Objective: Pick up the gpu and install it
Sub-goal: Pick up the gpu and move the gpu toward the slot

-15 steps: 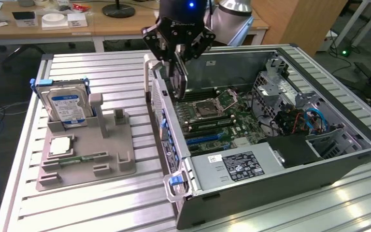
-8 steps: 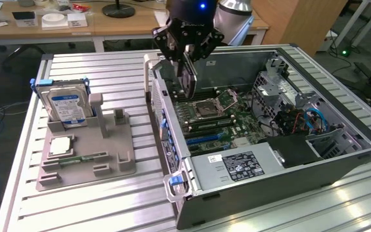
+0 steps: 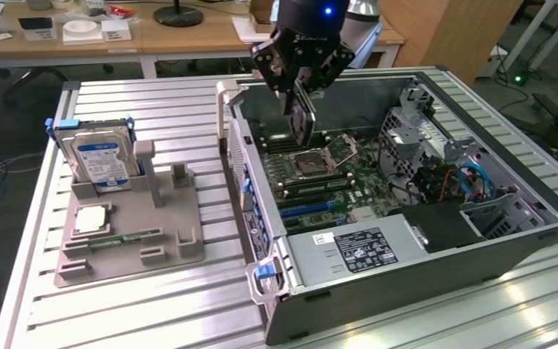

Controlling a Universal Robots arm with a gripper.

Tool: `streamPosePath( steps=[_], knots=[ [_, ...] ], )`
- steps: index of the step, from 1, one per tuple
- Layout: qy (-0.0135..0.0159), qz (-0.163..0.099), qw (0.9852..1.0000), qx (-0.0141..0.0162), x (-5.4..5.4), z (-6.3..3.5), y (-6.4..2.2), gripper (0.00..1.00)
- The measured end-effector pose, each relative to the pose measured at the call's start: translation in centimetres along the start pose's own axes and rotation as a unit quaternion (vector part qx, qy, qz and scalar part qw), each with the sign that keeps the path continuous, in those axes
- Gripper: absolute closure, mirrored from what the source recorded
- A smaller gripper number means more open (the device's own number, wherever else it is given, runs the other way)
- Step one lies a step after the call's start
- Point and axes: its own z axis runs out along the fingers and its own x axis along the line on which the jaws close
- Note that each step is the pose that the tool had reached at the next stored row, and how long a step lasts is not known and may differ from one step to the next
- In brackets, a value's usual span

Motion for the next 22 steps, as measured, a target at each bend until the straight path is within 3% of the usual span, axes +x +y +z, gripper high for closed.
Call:
streamPosePath(
  steps=[9, 22],
  knots=[
    [-0.0005, 0.0, 1.0, 0.0, -2.5, 0.08, 0.03, 0.72],
    [-0.0015, 0.0, 1.0, 0.0, -5.3, 0.22, 0.06, 0.72]
  ],
)
